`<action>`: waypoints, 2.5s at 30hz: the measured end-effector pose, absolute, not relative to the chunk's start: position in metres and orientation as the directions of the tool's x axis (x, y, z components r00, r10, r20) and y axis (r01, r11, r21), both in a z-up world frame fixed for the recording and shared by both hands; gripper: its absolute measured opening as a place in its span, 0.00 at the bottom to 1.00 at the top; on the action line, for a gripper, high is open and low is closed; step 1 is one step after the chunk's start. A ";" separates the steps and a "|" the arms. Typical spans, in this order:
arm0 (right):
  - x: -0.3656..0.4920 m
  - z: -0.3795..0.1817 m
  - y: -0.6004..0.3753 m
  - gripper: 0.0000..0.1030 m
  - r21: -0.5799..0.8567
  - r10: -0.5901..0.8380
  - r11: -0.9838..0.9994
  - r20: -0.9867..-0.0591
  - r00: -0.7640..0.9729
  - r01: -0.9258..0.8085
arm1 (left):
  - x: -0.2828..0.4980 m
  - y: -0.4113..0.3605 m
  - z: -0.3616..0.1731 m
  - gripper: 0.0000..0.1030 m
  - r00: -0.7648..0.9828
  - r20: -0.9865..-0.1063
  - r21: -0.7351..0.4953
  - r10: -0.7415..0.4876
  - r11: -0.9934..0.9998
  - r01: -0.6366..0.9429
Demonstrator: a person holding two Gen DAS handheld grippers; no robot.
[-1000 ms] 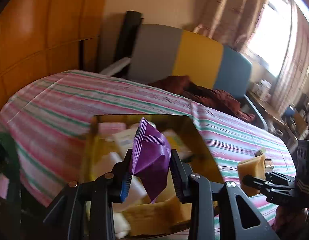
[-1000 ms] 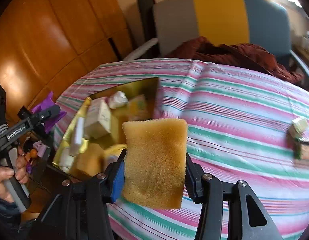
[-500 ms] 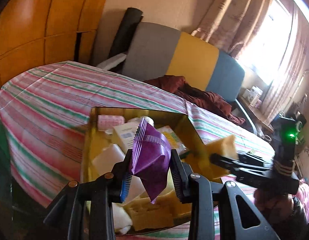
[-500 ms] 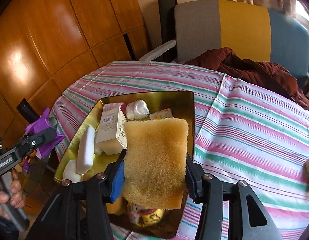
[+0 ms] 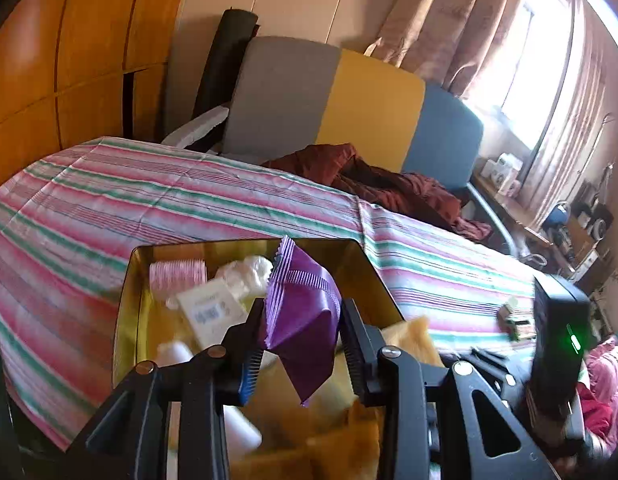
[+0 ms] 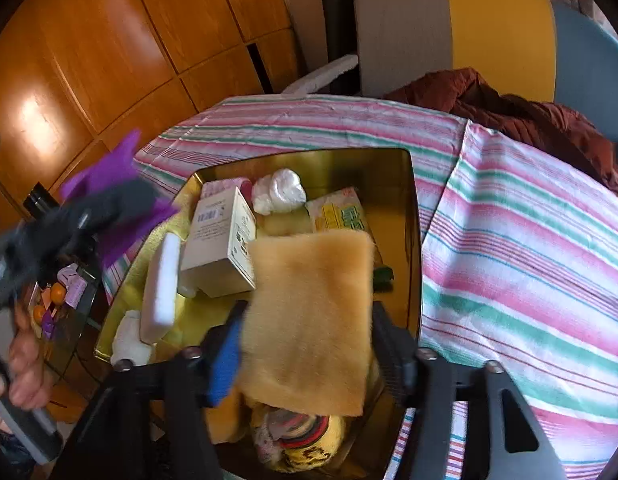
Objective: Organize objects
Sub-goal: 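Carry purple packet and sponge into the gold tray and open both tools, then move both tools back toward the green box and cracker bar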
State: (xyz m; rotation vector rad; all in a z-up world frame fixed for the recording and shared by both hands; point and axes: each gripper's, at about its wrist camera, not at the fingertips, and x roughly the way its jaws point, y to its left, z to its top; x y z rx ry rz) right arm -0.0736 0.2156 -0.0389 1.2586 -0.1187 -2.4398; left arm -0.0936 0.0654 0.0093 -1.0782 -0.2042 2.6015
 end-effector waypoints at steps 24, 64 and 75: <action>-0.058 -0.028 0.224 0.75 0.325 -0.431 -0.902 -0.730 -0.530 0.286 | -0.072 0.041 -0.006 0.41 -0.657 -0.718 -0.217 0.232 -0.970 -0.105; -0.018 -0.010 0.277 0.86 0.318 -0.331 -0.938 -0.710 -0.621 0.137 | -0.012 0.086 0.028 0.41 -0.721 -0.658 -0.054 0.218 -0.968 -0.244; -0.008 -0.017 0.340 0.86 0.311 -0.224 -0.950 -0.729 -0.647 -0.022 | -0.010 0.124 0.033 0.41 -0.697 -0.663 -0.020 0.273 -0.937 -0.348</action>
